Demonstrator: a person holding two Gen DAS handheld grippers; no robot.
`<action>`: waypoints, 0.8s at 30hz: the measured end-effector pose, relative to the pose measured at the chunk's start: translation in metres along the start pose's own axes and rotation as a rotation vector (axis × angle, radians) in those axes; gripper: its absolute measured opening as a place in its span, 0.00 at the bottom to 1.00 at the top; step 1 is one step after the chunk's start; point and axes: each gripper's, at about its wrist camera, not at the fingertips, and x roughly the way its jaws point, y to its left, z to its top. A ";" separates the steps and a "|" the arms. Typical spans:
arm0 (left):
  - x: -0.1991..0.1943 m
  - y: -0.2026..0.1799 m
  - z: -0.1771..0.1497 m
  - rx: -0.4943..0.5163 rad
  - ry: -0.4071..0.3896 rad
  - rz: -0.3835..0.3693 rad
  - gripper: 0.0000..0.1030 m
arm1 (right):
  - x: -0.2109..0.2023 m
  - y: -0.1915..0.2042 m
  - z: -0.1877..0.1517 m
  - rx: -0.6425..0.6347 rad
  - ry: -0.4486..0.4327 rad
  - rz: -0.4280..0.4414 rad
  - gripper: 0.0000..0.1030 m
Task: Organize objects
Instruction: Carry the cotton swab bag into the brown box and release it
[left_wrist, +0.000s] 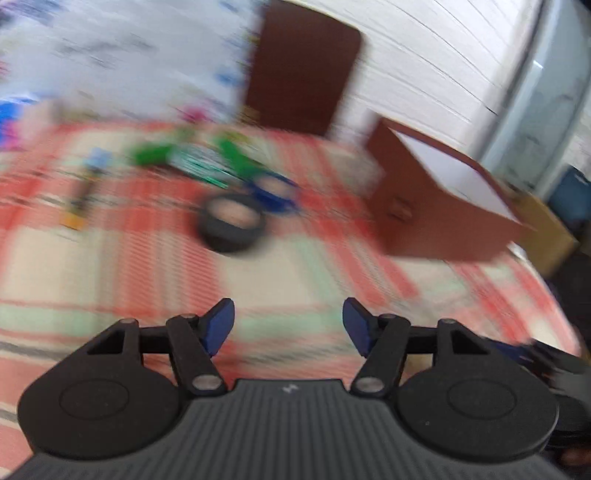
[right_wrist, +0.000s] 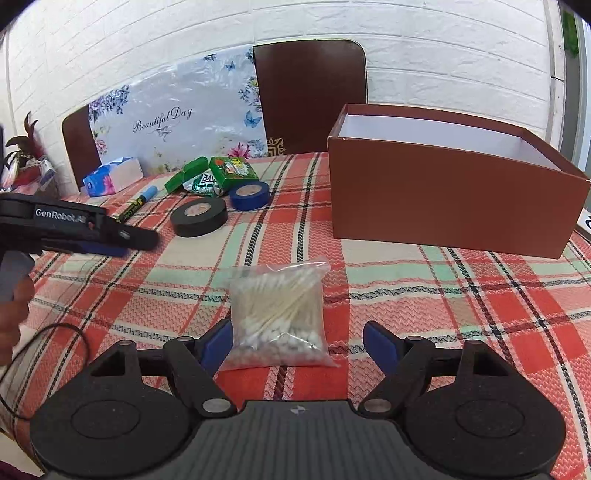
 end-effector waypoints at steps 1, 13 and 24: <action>0.008 -0.013 -0.002 0.000 0.044 -0.034 0.65 | -0.001 0.000 -0.001 -0.001 -0.009 0.007 0.76; 0.059 -0.063 -0.004 -0.010 0.206 -0.132 0.33 | 0.021 -0.009 -0.003 0.012 0.026 0.122 0.45; 0.028 -0.129 0.098 0.160 -0.033 -0.167 0.29 | -0.009 -0.039 0.081 -0.034 -0.310 0.046 0.41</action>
